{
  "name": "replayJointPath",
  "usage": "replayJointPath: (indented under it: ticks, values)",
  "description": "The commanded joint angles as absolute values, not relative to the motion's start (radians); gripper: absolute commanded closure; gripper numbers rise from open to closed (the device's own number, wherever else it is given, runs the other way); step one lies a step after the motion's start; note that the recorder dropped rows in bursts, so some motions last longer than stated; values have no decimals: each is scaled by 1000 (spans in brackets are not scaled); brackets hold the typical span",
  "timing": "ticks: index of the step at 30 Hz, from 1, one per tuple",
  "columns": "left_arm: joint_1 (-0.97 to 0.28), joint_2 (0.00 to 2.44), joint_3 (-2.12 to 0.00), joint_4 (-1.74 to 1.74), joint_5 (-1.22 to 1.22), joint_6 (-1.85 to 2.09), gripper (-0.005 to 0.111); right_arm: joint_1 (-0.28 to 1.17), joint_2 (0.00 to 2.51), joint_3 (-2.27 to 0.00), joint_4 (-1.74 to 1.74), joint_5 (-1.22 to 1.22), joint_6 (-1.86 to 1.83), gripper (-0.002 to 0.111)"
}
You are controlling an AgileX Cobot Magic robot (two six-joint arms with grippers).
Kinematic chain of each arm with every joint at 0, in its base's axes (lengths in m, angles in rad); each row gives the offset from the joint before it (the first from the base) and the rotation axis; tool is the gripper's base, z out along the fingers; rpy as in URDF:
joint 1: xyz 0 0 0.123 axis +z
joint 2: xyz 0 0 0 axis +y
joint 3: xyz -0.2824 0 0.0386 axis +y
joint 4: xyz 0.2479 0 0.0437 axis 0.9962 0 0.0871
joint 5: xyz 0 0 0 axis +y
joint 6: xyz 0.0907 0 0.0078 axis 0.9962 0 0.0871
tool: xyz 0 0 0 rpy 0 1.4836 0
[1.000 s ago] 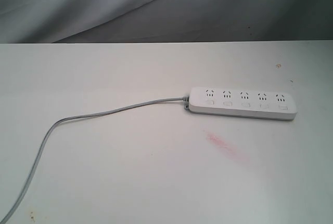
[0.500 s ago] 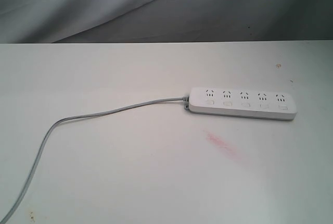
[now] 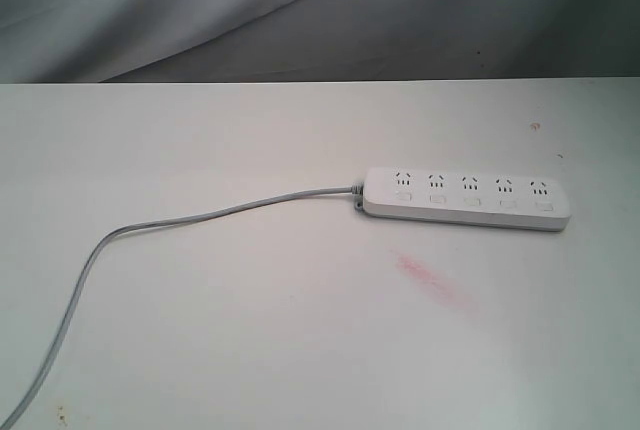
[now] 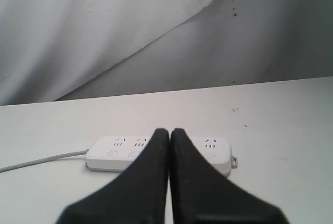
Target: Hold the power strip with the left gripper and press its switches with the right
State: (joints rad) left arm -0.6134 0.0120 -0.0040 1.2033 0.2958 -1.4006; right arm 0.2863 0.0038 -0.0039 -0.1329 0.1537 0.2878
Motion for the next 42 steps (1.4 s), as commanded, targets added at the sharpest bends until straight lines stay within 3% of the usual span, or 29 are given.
replayJointPath:
  ticks: [1, 10, 14, 19, 23, 32, 42]
  values:
    - [-616, 7, 0, 1209, 291, -1411, 107, 280, 0, 0, -138, 159, 285, 108]
    - [-616, 7, 0, 1224, 313, -1364, 107, 280, 0, 0, -138, 159, 287, 108]
    - [-616, 7, 0, 1073, 314, -1303, 107, 280, 0, 0, -138, 160, 287, 108]
    - [-616, 7, 0, 420, 292, -483, 107, 280, 0, 0, -138, 160, 287, 108]
    - [-601, 7, 0, 278, 266, -278, 107, 280, 0, 0, -138, 160, 287, 108]
    - [-135, 0, 0, -129, 156, 80, 107, 280, 0, 0, -138, 160, 289, 108]
    - [-21, 0, 0, -143, 65, 48, 107, 280, 0, 0, -138, 160, 289, 108]
